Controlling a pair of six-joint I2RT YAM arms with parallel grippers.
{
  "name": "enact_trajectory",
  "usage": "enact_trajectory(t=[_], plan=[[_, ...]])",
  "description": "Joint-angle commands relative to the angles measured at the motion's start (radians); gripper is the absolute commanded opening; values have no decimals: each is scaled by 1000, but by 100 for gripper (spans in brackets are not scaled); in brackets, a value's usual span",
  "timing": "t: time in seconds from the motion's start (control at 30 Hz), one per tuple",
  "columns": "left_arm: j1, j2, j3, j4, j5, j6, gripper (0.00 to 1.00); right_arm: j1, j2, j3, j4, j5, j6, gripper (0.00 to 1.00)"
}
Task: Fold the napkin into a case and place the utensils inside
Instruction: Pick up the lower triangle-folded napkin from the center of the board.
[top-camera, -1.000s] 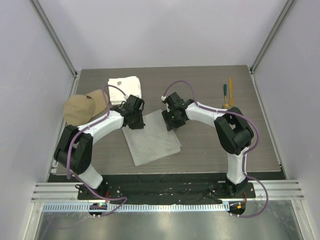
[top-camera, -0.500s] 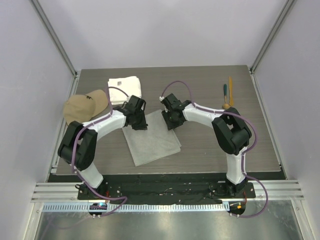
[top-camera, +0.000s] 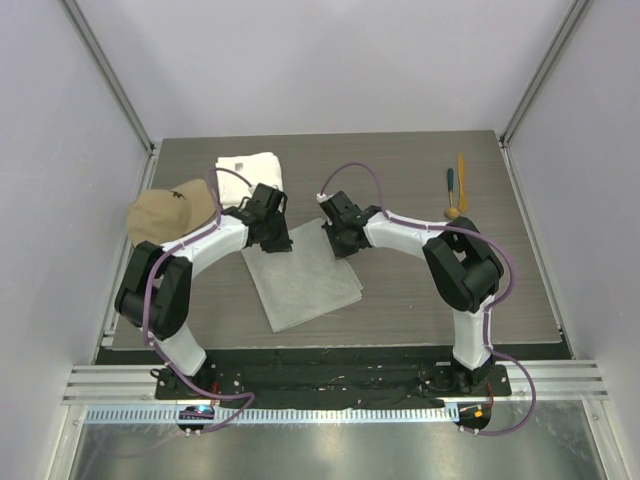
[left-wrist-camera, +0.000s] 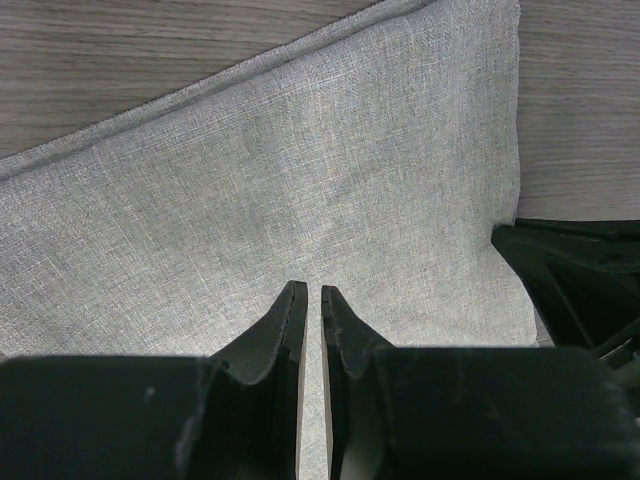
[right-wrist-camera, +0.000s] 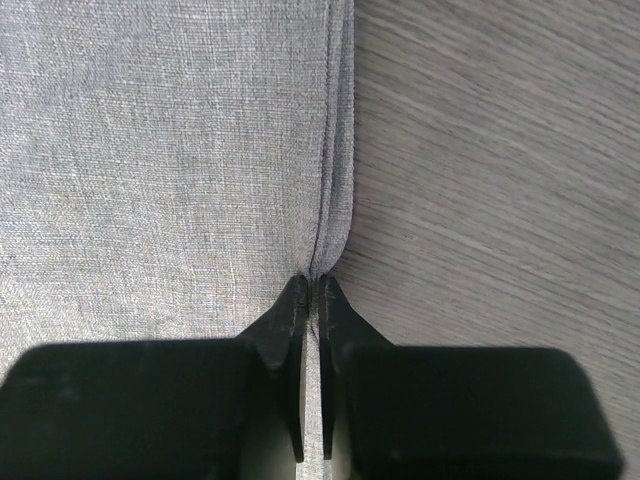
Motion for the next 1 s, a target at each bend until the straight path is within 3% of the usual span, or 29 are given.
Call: enact_trajectory(t=[0.0, 0.23, 0.53, 0.97], plan=[[5, -20, 16, 21, 37, 9, 15, -2, 69, -78, -34, 68, 15, 3], [2, 113, 63, 130, 209, -71, 9, -59, -103, -158, -2, 53, 3, 1], [-24, 265, 178, 216, 227, -181, 6, -82, -209, -180, 5, 21, -14, 1], [-38, 299, 188, 247, 218, -192, 6, -85, -228, -121, -51, 30, -14, 1]])
